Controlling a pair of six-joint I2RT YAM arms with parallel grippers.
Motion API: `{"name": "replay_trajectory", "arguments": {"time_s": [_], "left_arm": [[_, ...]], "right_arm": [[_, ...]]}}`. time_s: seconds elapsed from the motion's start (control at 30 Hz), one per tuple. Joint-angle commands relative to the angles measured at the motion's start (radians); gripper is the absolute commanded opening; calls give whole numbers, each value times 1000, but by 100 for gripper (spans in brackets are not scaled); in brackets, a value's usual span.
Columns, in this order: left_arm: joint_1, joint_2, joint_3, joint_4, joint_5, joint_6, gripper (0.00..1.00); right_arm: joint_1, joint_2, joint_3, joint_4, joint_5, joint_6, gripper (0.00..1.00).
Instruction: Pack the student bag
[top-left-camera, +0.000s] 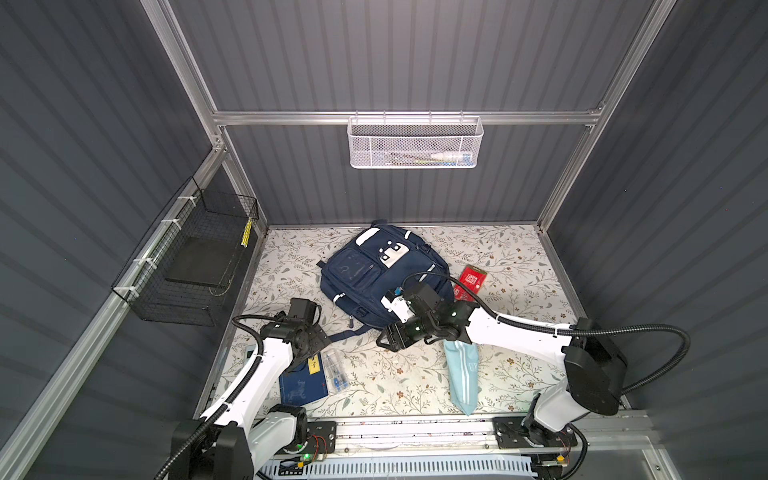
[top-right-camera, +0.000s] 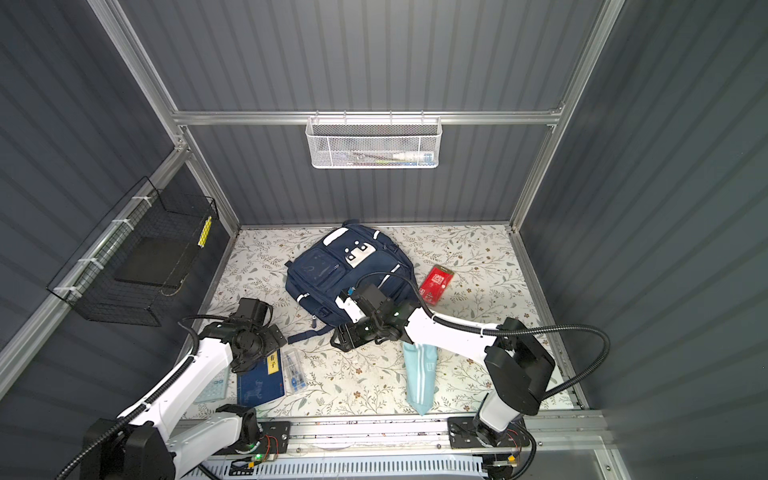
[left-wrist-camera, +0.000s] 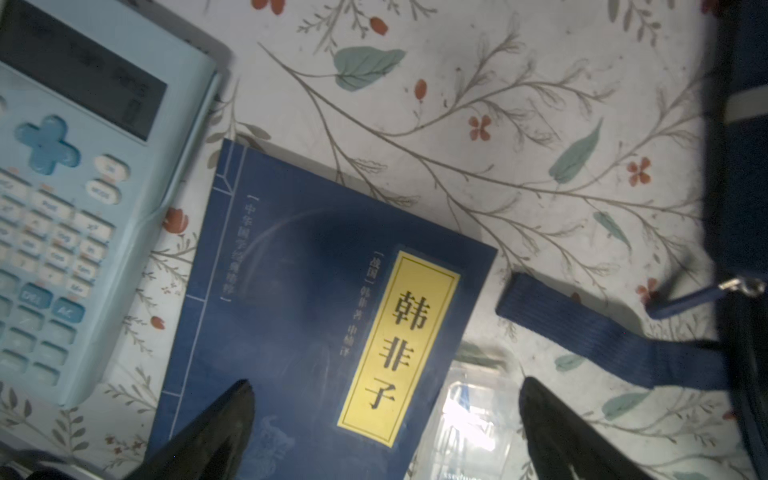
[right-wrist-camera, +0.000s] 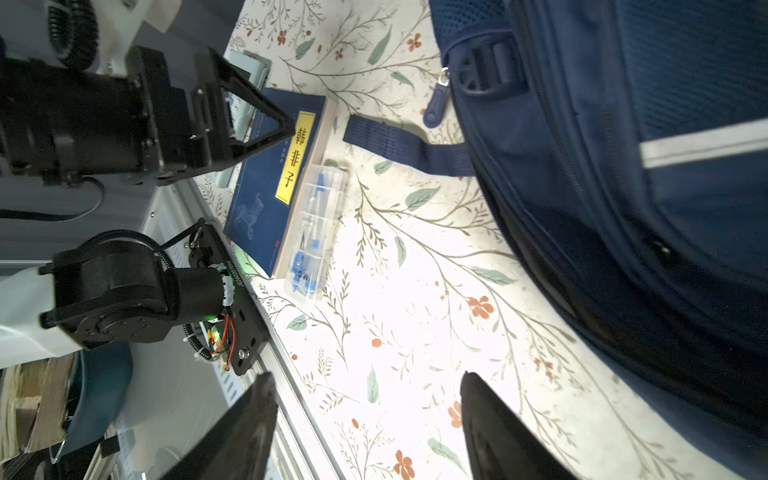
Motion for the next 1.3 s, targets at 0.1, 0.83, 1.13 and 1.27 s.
{"name": "replay_trajectory", "arguments": {"time_s": [0.1, 0.83, 1.13, 1.27], "left_arm": [[94, 25, -29, -18, -81, -25, 100], [111, 54, -198, 385, 325, -139, 94], [108, 126, -161, 296, 228, -36, 91], [116, 124, -99, 207, 109, 37, 92]], "right_arm": [[-31, 50, -2, 84, -127, -3, 71], [-1, 240, 90, 132, -225, -13, 70], [93, 409, 354, 13, -224, 4, 60], [179, 460, 449, -94, -113, -38, 58]]}}
